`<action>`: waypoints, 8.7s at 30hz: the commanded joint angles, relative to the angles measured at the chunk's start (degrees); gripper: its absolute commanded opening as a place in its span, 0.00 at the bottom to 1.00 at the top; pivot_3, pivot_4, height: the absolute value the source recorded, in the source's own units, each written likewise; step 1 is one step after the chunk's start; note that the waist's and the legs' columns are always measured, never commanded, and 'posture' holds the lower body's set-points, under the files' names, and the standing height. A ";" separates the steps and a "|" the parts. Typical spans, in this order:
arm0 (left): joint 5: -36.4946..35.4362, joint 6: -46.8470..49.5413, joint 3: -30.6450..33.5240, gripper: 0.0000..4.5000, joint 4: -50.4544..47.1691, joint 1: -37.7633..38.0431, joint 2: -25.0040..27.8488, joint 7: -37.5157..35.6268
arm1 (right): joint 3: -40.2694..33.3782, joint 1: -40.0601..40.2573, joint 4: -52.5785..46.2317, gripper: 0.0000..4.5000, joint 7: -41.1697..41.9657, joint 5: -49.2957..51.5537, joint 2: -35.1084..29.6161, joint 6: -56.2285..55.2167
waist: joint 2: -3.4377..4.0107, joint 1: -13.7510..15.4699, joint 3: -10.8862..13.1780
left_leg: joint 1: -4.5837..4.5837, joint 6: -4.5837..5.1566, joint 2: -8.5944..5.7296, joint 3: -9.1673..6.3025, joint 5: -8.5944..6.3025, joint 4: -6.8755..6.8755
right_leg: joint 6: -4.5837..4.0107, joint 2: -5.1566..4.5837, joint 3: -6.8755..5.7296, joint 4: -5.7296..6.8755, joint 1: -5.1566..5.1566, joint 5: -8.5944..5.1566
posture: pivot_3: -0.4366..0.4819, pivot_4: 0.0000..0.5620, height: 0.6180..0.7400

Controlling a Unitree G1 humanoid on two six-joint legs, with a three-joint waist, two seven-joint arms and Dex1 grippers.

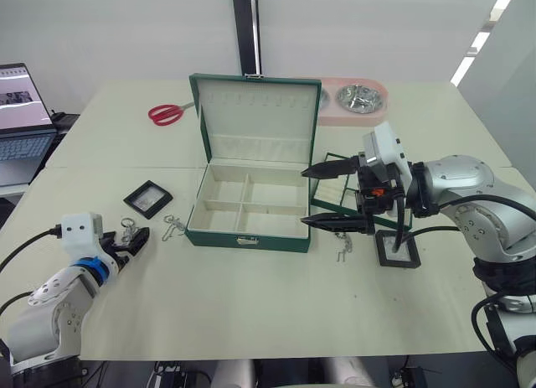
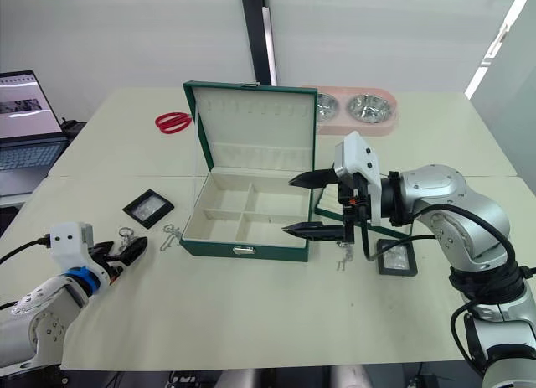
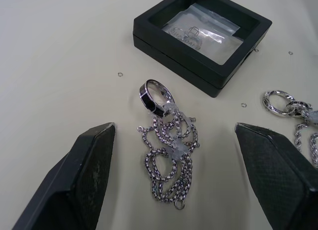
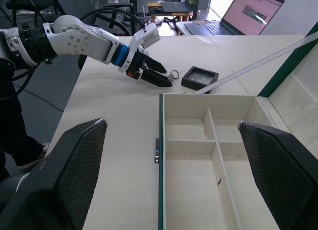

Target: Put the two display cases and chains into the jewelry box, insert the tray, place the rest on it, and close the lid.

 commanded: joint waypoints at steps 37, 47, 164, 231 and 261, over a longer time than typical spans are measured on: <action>-0.17 0.90 0.07 0.00 -0.35 0.79 -1.33 0.89 | -0.99 -0.22 -1.53 1.00 0.23 0.11 -0.67 -0.30 | 0.02 0.05 0.01 | 0.04 0.00 0.00 -0.02 0.00 -0.01 | 0.00 -0.01 -0.01 -0.04 0.07 0.00 | 0.48 0.27 1.00; -0.09 0.50 -0.19 0.00 -0.65 0.84 -1.80 1.23 | -0.87 -0.20 -1.42 1.00 0.20 -0.32 -0.66 -0.58 | 0.02 0.05 0.01 | 0.04 0.00 0.00 -0.02 0.00 -0.01 | 0.00 -0.01 -0.01 -0.04 0.07 0.00 | 0.48 0.27 1.00; 17.77 -5.95 -37.90 0.73 8.11 -43.40 18.07 -39.04 | 2.82 1.78 -2.45 1.00 -9.47 -10.20 0.79 -0.97 | -0.44 0.11 0.75 | -0.89 -0.30 -0.04 -0.11 0.24 0.37 | 0.01 0.10 -0.09 0.12 -0.74 -0.01 | 0.48 0.27 1.00; 4.60 -23.14 10.05 0.99 22.40 13.83 23.35 -40.24 | -37.43 54.83 0.97 1.00 4.32 -14.80 -21.58 -14.39 | -0.45 0.11 0.67 | -0.82 0.11 0.05 -0.16 -0.03 0.89 | 0.02 0.02 -0.10 0.64 -0.66 -0.01 | 0.48 0.27 1.00; 4.64 -25.65 9.22 0.99 21.71 11.31 21.95 -37.99 | -32.87 43.66 2.15 1.00 5.28 -14.17 -22.25 -15.82 | -0.45 0.03 0.66 | -0.81 0.11 0.05 -0.15 -0.03 0.91 | 0.02 0.03 -0.11 0.68 -0.65 -0.01 | 0.48 0.27 1.00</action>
